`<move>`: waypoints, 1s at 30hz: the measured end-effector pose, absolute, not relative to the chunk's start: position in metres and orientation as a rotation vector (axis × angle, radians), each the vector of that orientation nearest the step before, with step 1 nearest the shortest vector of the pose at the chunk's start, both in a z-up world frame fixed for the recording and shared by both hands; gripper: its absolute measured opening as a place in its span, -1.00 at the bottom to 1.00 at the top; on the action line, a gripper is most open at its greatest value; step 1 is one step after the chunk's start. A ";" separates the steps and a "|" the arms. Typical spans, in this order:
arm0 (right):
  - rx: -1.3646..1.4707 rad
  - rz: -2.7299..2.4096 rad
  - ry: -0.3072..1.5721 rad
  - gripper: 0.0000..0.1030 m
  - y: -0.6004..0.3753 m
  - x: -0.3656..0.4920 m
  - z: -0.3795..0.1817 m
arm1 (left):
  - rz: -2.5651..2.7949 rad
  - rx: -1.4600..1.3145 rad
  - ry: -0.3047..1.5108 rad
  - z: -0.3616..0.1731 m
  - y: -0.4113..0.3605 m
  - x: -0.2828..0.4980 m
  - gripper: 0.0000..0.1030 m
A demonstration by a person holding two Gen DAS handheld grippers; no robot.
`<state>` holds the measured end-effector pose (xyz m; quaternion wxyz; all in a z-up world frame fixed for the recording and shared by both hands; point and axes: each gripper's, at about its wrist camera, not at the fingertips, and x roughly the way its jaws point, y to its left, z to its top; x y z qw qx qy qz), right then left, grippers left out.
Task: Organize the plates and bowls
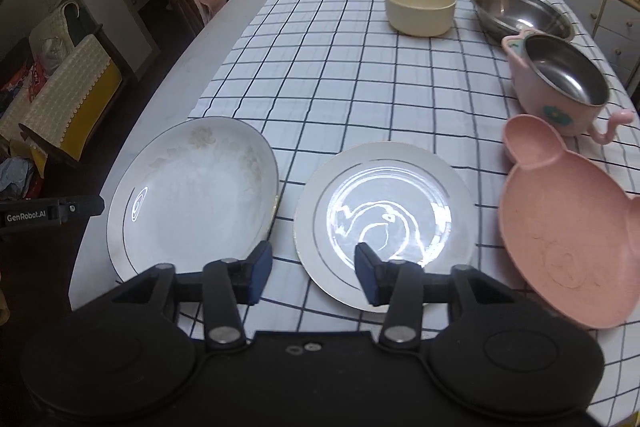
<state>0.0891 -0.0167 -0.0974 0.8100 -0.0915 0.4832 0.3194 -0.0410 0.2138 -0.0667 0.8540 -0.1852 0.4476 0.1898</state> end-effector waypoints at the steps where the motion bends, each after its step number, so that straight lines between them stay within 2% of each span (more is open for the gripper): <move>1: -0.192 0.679 1.025 0.05 -0.022 0.088 -0.095 | 0.396 -0.386 0.933 -0.064 0.209 -0.041 -0.66; 4: -0.179 0.669 1.002 0.22 -0.037 0.084 -0.087 | 0.380 -0.365 0.916 -0.055 0.194 -0.041 -0.61; 6: -0.170 0.663 0.990 0.26 -0.046 0.082 -0.083 | 0.366 -0.359 0.904 -0.050 0.184 -0.040 -0.37; 8: -0.167 0.656 0.977 0.36 -0.055 0.080 -0.079 | 0.360 -0.353 0.880 -0.045 0.174 -0.041 0.20; 9: -0.166 0.651 0.971 0.43 -0.058 0.079 -0.077 | 0.358 -0.348 0.868 -0.043 0.170 -0.041 0.29; 13: -0.161 0.632 0.948 0.55 -0.072 0.078 -0.071 | 0.320 -0.330 0.858 -0.034 0.156 -0.032 0.32; 18: -0.165 0.586 0.906 0.85 -0.088 0.076 -0.063 | 0.244 -0.273 0.835 -0.026 0.137 -0.014 0.39; 22: -0.160 0.545 0.892 0.92 -0.095 0.076 -0.059 | 0.172 -0.229 0.810 -0.021 0.127 0.006 0.48; 30: -0.095 0.423 0.909 0.93 -0.108 0.084 -0.064 | 0.012 -0.151 0.852 -0.031 0.111 0.055 0.48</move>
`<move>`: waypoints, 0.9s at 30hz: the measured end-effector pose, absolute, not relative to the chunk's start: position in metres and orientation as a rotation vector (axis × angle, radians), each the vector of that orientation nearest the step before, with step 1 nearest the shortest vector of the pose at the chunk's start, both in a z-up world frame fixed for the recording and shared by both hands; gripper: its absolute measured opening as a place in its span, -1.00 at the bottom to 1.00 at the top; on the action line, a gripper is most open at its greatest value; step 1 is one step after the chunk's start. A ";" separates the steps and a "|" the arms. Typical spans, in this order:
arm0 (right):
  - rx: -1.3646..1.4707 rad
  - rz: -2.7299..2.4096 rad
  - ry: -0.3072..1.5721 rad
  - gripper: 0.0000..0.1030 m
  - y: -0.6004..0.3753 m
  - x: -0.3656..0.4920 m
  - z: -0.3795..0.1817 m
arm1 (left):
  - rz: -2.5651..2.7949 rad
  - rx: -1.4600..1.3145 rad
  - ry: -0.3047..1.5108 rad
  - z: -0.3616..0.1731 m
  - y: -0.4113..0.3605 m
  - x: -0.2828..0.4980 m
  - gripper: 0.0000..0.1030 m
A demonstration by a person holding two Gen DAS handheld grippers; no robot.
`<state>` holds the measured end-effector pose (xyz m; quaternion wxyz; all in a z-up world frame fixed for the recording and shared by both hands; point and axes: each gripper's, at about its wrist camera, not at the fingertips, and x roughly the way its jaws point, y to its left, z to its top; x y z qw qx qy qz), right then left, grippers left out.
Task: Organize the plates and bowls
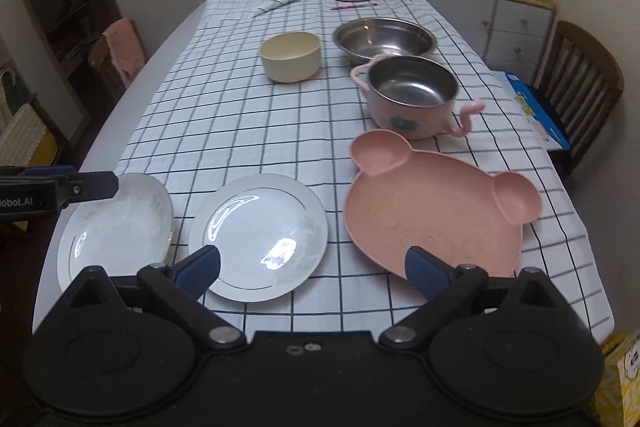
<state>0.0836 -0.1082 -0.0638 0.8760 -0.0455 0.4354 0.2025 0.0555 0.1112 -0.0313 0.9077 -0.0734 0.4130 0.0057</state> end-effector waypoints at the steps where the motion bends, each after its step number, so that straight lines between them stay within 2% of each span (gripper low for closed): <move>1: -0.090 0.411 0.914 0.93 -0.109 0.084 -0.065 | -0.005 -0.136 0.860 -0.034 0.109 0.062 0.48; 10: -0.044 0.308 0.960 0.90 -0.101 0.106 -0.088 | -0.130 -0.067 1.012 -0.081 0.107 0.125 0.48; 19: 0.052 0.265 1.085 0.64 -0.094 0.138 -0.129 | -0.204 -0.055 1.158 -0.124 0.113 0.174 0.48; 21: 0.081 0.260 1.118 0.46 -0.095 0.144 -0.136 | -0.213 -0.063 1.176 -0.129 0.114 0.180 0.48; 25: 0.115 0.271 1.158 0.34 -0.093 0.150 -0.145 | -0.218 -0.090 1.197 -0.134 0.119 0.189 0.44; 27: 0.125 0.277 1.172 0.11 -0.091 0.152 -0.149 | -0.229 -0.107 1.215 -0.136 0.121 0.192 0.24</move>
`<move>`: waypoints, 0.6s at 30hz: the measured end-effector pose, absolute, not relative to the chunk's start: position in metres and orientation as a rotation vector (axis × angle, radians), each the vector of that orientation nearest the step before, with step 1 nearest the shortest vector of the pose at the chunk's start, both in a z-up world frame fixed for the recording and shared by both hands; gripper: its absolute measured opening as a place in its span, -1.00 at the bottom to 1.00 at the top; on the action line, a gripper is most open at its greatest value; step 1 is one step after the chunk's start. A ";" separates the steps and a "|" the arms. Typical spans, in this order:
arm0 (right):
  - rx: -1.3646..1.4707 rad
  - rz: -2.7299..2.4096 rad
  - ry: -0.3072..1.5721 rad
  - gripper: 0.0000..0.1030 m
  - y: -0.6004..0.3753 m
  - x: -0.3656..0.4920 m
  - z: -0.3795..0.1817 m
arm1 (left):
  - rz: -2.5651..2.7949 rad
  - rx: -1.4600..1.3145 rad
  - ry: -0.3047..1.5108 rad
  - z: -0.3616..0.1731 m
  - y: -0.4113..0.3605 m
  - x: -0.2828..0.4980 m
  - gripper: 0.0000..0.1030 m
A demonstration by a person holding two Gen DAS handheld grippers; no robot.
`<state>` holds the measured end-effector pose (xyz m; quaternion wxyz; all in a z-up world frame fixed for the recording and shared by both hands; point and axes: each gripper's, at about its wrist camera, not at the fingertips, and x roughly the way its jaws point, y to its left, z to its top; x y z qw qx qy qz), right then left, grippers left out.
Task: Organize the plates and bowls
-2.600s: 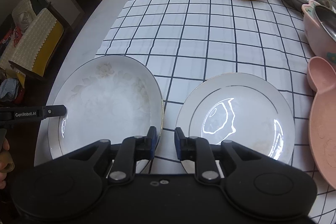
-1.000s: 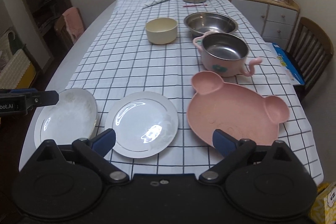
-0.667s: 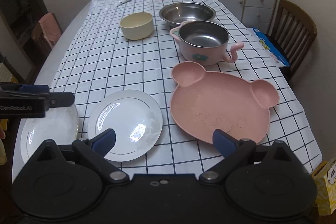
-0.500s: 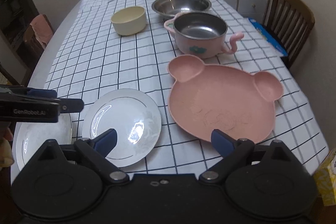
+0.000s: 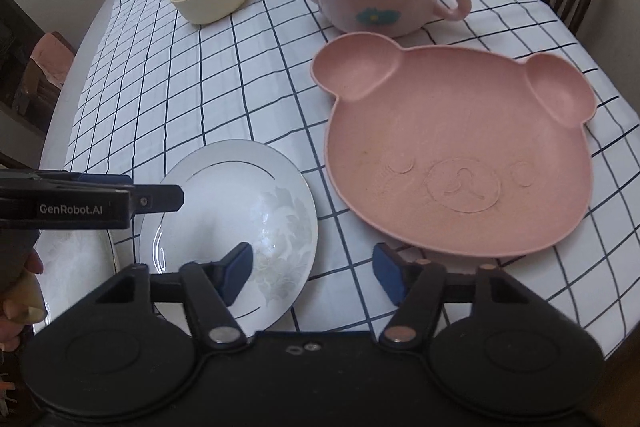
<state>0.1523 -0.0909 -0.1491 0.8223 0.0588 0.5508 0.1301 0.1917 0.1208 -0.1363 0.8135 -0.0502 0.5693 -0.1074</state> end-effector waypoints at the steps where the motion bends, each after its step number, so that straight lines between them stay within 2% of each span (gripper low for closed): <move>1: 0.133 0.281 1.179 0.05 -0.091 0.154 -0.151 | -0.232 -0.116 1.226 -0.138 0.122 0.193 0.14; 3: 0.148 0.284 1.192 -0.09 -0.090 0.156 -0.153 | -0.232 -0.126 1.237 -0.140 0.124 0.195 0.10; 8: 0.181 0.308 1.207 -0.32 -0.089 0.159 -0.155 | -0.246 -0.170 1.265 -0.145 0.129 0.199 -0.22; 14: 0.199 0.305 1.230 -0.57 -0.089 0.159 -0.160 | -0.254 -0.205 1.288 -0.153 0.134 0.196 -0.37; 18: 0.207 0.294 1.237 -0.63 -0.089 0.159 -0.162 | -0.254 -0.224 1.294 -0.155 0.139 0.194 -0.44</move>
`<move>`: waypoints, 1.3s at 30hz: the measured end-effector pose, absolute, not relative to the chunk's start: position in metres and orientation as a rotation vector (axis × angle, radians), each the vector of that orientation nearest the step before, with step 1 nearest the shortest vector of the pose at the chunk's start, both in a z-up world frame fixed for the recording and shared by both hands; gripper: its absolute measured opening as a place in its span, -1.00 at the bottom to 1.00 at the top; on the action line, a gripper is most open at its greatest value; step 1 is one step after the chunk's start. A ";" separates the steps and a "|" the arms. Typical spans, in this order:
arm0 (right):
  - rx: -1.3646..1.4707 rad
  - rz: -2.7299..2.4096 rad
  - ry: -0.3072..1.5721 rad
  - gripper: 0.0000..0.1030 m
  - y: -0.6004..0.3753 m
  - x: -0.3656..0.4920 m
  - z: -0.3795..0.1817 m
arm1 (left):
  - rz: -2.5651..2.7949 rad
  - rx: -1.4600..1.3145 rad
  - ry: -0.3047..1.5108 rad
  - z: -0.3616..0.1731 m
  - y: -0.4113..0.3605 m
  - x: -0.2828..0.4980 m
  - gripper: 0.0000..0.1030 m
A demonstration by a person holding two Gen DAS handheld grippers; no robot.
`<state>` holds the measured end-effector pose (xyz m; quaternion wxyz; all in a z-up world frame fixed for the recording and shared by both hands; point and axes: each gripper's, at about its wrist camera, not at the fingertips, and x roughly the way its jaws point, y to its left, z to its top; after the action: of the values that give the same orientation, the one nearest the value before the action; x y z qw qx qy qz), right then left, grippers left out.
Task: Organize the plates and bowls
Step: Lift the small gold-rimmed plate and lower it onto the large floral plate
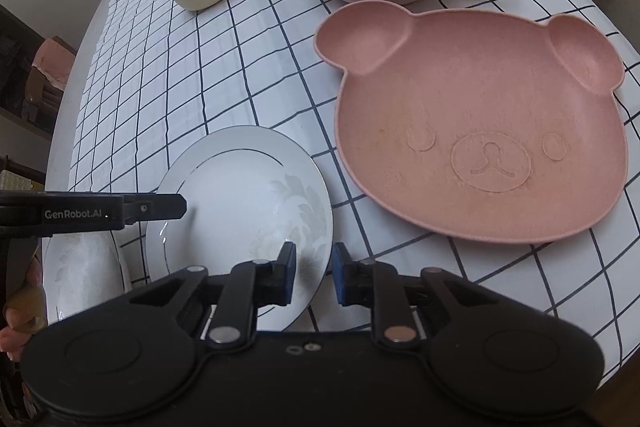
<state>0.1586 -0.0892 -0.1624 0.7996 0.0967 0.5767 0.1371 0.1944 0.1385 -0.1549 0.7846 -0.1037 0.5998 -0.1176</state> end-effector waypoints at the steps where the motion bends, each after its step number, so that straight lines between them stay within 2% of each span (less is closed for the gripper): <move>1: 0.212 0.292 1.239 -0.64 -0.090 0.159 -0.163 | -0.254 -0.223 1.295 -0.155 0.139 0.194 -0.48; 10: 0.233 0.276 1.252 -0.75 -0.091 0.158 -0.168 | -0.239 -0.215 1.282 -0.157 0.142 0.191 -0.70; 21: 0.209 0.262 1.210 -0.80 -0.096 0.153 -0.157 | -0.261 -0.239 1.239 -0.146 0.140 0.187 -0.70; 39: 0.183 0.320 1.154 -0.81 -0.074 0.138 -0.095 | -0.213 -0.278 1.186 -0.090 0.174 0.145 -0.70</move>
<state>0.1380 -0.0742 -0.0949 0.8220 0.0859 0.5425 0.1505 0.1452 0.1740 -0.0896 0.8150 -0.1301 0.5558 -0.1000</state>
